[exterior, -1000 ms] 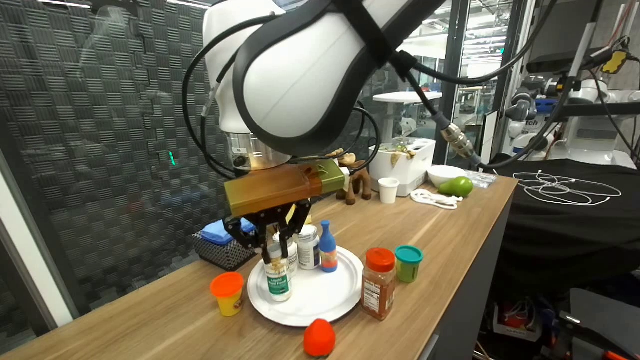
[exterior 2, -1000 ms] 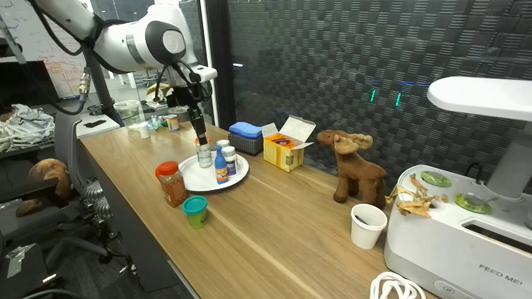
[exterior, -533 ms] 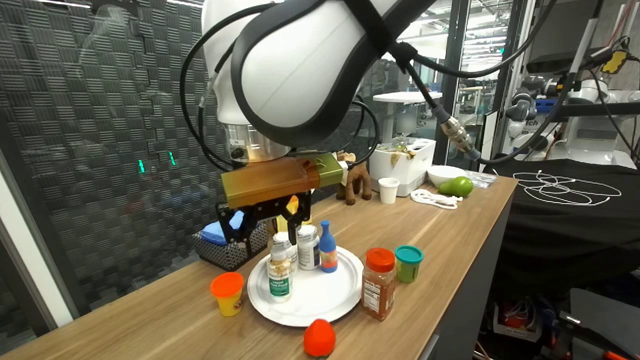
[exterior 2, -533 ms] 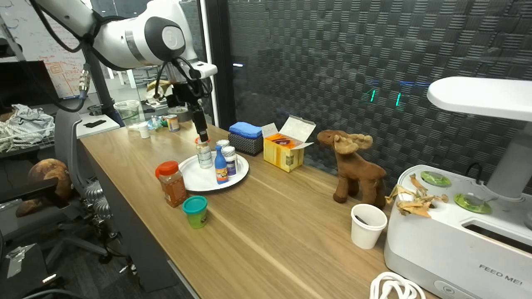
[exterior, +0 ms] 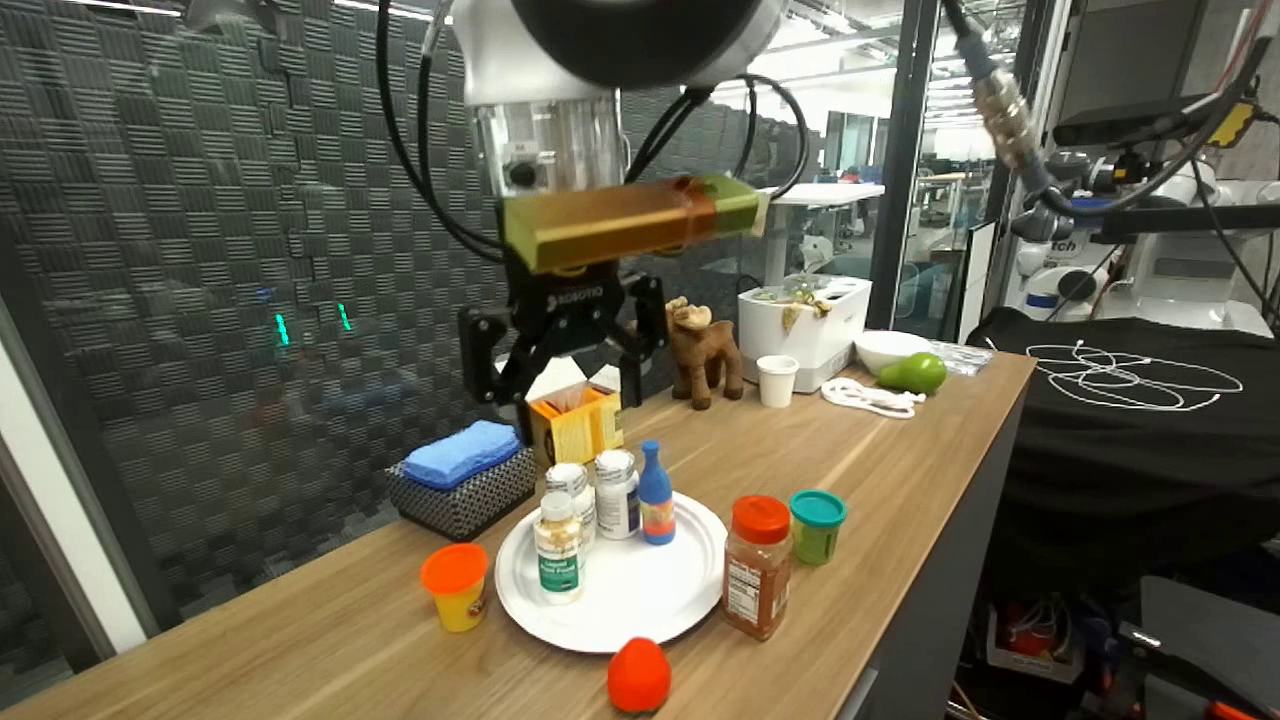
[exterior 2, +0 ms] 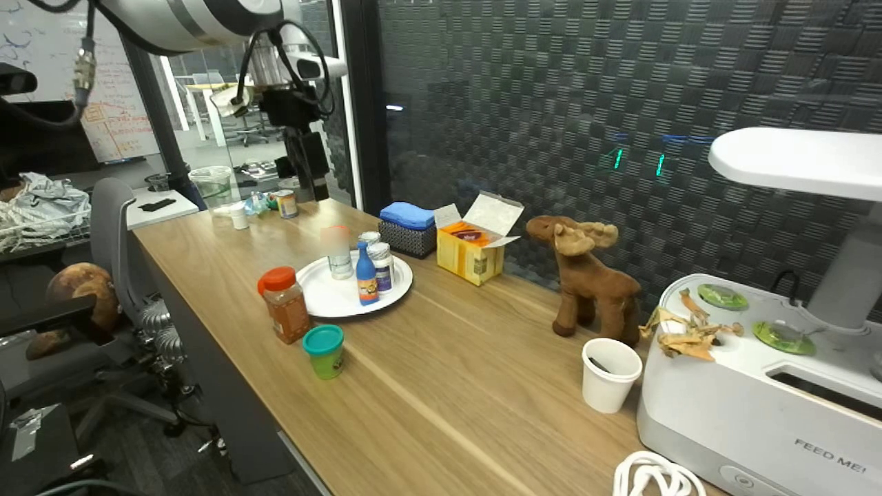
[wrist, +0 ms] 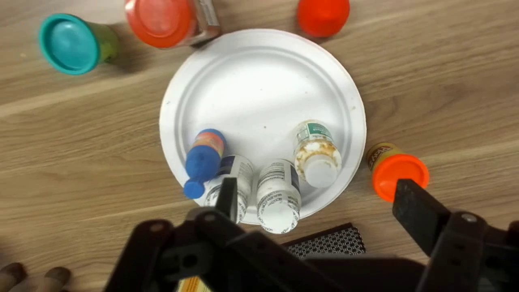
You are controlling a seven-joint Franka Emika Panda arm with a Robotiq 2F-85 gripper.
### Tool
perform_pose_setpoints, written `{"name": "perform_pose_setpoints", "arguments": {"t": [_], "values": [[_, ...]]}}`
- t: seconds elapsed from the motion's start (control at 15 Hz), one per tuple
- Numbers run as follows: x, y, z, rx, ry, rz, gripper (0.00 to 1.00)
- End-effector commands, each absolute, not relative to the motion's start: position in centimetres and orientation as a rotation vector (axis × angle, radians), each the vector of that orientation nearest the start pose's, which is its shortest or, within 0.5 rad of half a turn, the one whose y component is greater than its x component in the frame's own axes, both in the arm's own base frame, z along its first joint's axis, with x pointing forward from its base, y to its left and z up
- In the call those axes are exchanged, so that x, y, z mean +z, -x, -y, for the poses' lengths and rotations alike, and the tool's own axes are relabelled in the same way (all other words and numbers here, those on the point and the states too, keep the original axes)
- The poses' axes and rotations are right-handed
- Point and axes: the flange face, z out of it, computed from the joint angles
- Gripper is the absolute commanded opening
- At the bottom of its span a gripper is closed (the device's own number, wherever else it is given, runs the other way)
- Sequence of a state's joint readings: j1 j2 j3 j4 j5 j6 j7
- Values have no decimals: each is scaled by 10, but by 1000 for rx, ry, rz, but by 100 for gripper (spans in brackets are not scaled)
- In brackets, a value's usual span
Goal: Put all the bottles and the orange plushie surrounding the white plate on the white plate
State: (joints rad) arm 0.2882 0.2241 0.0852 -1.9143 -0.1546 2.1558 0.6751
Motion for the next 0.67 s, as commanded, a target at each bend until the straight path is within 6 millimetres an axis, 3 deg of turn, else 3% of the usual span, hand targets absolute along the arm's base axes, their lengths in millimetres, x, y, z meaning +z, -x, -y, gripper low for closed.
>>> {"name": "perform_pose_setpoints", "arguments": {"t": [0.0,0.27,0.6], "values": [[418,-550,-175,9,3194,-140,100],[411,-542,-136,161,3161,-15,100],[381,-528,-114,330,3117,50,100]]}}
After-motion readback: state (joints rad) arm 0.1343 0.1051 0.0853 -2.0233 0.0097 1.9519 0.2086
